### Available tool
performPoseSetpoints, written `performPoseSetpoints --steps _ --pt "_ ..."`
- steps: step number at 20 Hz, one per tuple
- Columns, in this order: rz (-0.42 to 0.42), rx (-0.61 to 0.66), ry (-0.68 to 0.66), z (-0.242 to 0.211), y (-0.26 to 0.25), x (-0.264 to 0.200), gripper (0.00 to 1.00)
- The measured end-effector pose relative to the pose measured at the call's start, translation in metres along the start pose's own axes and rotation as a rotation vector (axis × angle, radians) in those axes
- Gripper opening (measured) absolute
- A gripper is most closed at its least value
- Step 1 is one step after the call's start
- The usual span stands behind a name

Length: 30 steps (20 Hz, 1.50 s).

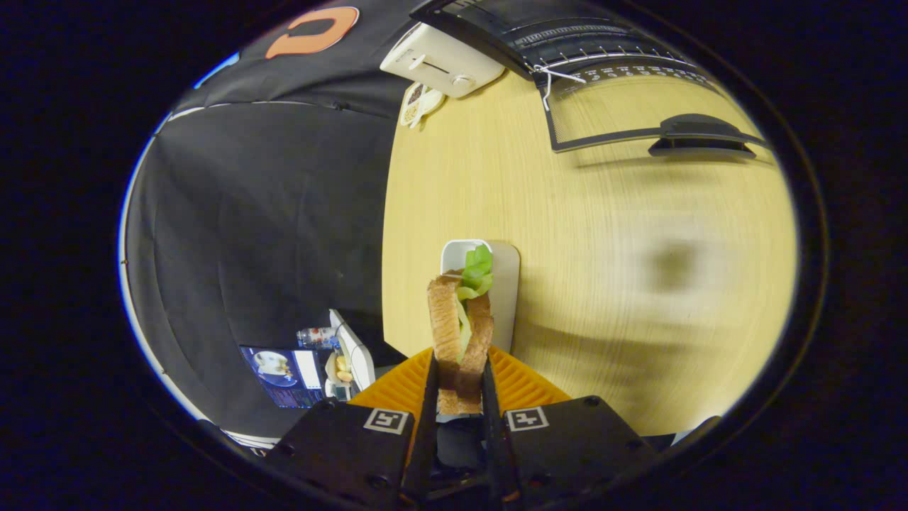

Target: Open the toaster oven, put the food inside, and close the toaster oven door.

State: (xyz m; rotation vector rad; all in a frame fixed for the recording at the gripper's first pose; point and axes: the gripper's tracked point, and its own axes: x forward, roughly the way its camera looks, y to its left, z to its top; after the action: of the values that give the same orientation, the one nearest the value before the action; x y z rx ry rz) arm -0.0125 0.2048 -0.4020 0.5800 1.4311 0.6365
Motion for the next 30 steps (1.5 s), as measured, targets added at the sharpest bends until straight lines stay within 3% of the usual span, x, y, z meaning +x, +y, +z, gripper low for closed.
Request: performPoseSetpoints --steps 5,9,13,17,24,30 --pt "0.07 -0.016 -0.048 -0.003 0.038 -0.049 0.32" --pt "0.136 -0.005 -0.179 0.01 0.058 -0.109 0.32" --pt "0.158 0.076 -0.384 0.041 0.047 -0.176 0.31" --pt "0.119 0.154 -0.594 0.08 0.004 -0.214 0.31" --pt "0.22 0.377 -0.828 0.182 -0.063 -0.197 0.32" --pt "0.339 0.456 -0.994 0.271 -0.098 -0.166 0.31"
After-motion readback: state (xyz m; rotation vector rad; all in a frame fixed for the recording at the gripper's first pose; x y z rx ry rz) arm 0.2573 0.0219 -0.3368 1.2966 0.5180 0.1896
